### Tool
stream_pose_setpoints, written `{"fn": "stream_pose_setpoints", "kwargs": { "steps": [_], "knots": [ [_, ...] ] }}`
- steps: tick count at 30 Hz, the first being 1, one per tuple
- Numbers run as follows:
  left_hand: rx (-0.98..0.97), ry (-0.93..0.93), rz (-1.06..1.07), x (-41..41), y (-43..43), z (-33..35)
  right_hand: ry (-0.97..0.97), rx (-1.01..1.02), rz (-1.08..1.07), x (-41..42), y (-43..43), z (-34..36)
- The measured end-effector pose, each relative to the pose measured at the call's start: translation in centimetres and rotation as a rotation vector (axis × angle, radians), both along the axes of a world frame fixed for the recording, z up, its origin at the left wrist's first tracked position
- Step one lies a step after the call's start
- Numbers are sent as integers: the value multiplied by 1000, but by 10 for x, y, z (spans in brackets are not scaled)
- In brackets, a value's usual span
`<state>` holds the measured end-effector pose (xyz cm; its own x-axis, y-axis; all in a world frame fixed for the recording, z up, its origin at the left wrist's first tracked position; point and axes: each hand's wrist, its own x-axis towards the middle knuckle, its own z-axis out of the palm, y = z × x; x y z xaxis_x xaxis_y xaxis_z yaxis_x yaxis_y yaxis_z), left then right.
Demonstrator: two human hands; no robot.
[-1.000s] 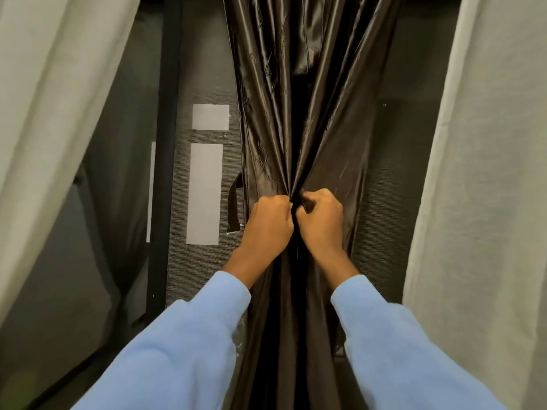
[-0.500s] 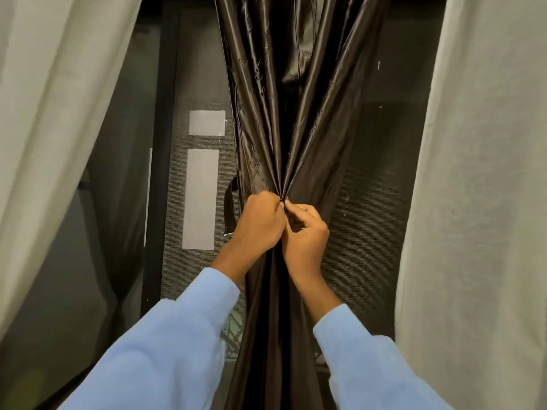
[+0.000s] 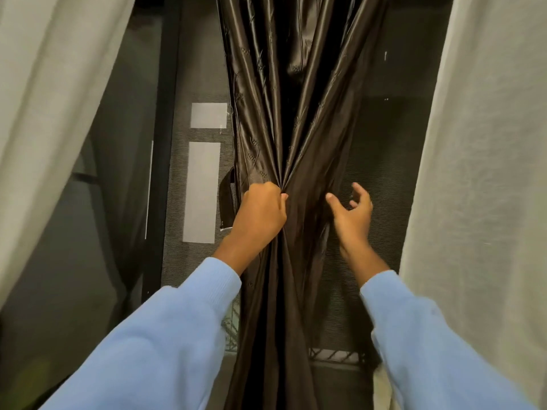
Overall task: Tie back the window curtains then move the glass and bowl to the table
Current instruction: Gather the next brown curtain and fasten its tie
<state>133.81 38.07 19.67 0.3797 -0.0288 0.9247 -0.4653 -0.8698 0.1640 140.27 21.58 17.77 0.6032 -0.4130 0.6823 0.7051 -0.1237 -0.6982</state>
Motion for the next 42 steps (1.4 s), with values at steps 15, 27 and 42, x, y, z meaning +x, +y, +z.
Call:
{"fn": "stream_pose_setpoints", "kwargs": {
  "steps": [15,27,42],
  "knots": [
    [8,-8,56,7,1,-11,-134,190,161,-23,9,-2],
    [89,-4,107,-7,-6,-13,-263,-174,-41,-44,70,4],
    [42,4,-101,2,13,-14,-267,-697,-289,-73,82,48]
  ]
}}
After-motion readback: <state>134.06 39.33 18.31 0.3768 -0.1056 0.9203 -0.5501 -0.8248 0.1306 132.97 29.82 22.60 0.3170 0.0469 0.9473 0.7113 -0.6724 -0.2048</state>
